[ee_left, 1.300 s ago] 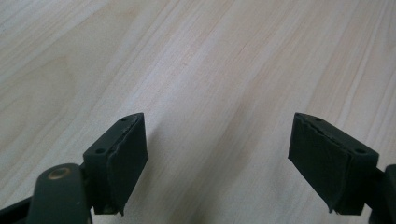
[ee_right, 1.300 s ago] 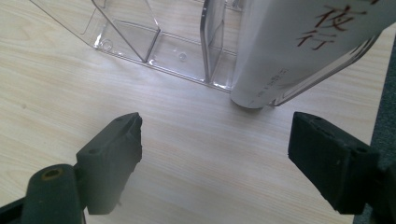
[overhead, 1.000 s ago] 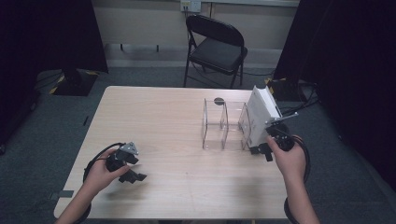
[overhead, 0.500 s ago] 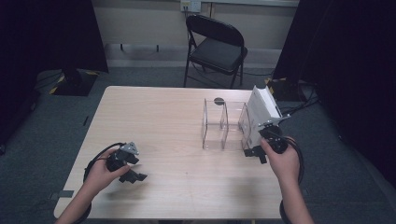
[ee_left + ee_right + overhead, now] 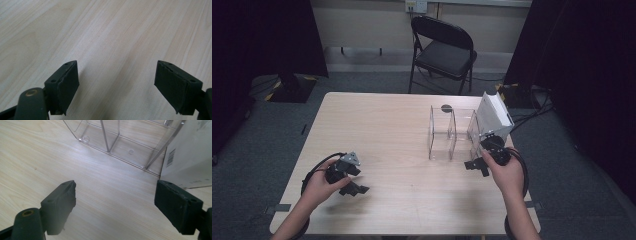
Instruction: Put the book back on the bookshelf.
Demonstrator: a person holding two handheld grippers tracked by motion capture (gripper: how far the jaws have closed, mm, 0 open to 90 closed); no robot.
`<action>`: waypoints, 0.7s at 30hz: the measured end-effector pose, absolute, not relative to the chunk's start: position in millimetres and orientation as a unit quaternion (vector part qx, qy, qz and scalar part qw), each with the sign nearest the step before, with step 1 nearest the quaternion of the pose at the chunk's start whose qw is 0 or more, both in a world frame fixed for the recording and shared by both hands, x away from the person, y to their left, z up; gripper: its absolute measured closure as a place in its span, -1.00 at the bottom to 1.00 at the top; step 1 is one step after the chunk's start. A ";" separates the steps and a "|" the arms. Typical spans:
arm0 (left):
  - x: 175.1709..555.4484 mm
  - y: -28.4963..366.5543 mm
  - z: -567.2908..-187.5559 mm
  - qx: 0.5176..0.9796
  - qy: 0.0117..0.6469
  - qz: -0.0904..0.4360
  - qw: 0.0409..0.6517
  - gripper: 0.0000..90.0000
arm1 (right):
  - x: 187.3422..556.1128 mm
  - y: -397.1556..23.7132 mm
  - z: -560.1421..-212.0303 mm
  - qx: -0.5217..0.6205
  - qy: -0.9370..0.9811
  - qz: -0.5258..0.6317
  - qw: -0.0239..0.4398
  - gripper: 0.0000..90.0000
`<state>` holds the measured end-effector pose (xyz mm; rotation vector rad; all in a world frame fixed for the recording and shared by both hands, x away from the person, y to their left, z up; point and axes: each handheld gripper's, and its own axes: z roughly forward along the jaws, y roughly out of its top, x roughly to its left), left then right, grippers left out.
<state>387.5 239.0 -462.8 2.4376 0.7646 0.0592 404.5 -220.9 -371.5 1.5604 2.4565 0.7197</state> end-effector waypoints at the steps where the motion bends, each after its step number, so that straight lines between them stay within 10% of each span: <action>1: 387.1 238.7 -463.0 0.911 0.291 0.022 0.292 -0.57 | 404.4 -220.0 -371.8 0.517 0.820 0.237 0.071 -0.62; 21: 387.0 238.2 -462.9 0.914 0.283 0.022 0.288 -0.57 | 401.0 -204.6 -386.0 0.499 0.830 0.242 0.063 -0.62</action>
